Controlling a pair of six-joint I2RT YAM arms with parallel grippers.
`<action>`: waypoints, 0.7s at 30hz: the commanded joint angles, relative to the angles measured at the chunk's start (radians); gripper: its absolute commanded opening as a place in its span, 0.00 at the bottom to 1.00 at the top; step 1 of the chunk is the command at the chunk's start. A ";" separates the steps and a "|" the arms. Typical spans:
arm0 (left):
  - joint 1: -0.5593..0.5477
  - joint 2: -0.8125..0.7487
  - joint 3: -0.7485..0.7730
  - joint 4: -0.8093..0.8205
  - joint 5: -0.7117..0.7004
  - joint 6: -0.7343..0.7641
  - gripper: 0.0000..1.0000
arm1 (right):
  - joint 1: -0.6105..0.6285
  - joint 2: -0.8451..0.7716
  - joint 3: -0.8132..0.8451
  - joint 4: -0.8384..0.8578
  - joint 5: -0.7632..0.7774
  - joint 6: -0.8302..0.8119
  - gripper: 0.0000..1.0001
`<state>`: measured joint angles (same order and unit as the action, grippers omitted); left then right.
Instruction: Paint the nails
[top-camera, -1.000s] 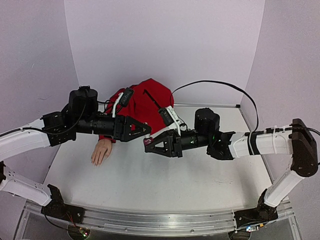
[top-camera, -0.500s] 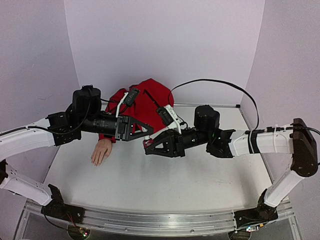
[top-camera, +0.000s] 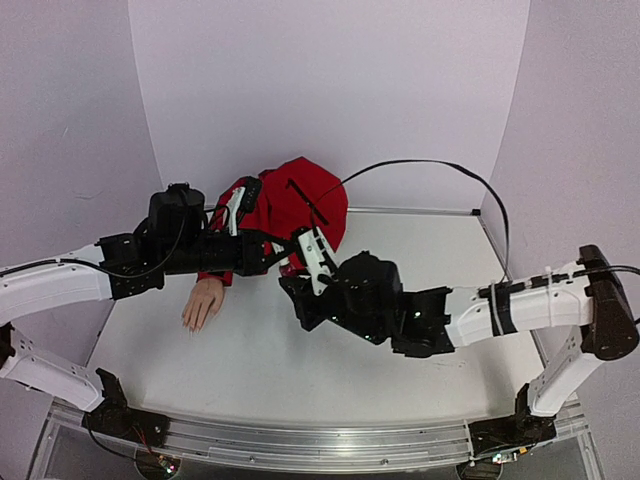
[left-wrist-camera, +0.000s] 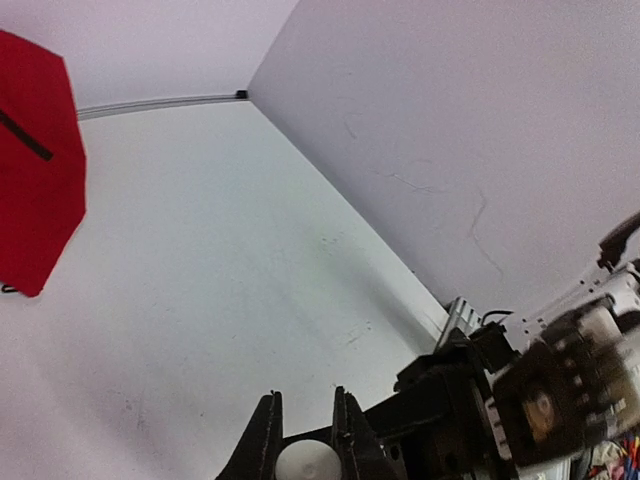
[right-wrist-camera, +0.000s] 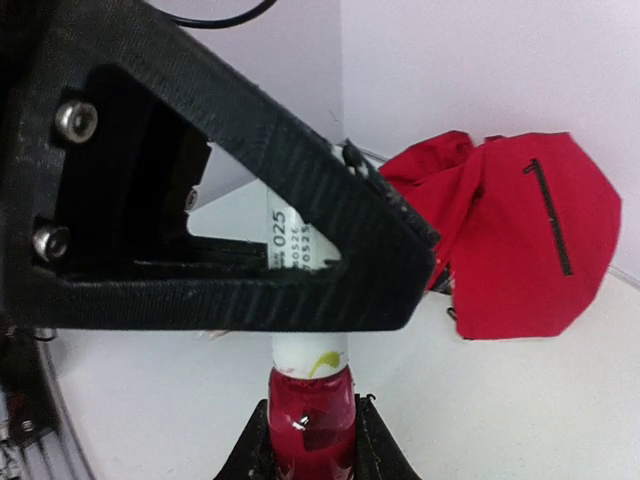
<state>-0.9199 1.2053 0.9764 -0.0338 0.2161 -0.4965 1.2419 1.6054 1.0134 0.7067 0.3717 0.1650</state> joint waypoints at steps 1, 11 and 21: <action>-0.002 -0.022 0.010 -0.030 -0.128 -0.073 0.00 | -0.009 0.078 0.122 0.096 0.344 -0.154 0.00; 0.010 -0.059 0.027 -0.041 0.087 -0.033 0.45 | -0.195 -0.027 0.020 0.106 -0.659 -0.062 0.00; 0.033 -0.169 0.006 0.029 0.342 0.041 0.91 | -0.271 -0.037 0.058 0.190 -1.425 0.146 0.00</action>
<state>-0.8997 1.0634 0.9726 -0.0856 0.4179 -0.4713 0.9588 1.5909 1.0145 0.7631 -0.6624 0.1745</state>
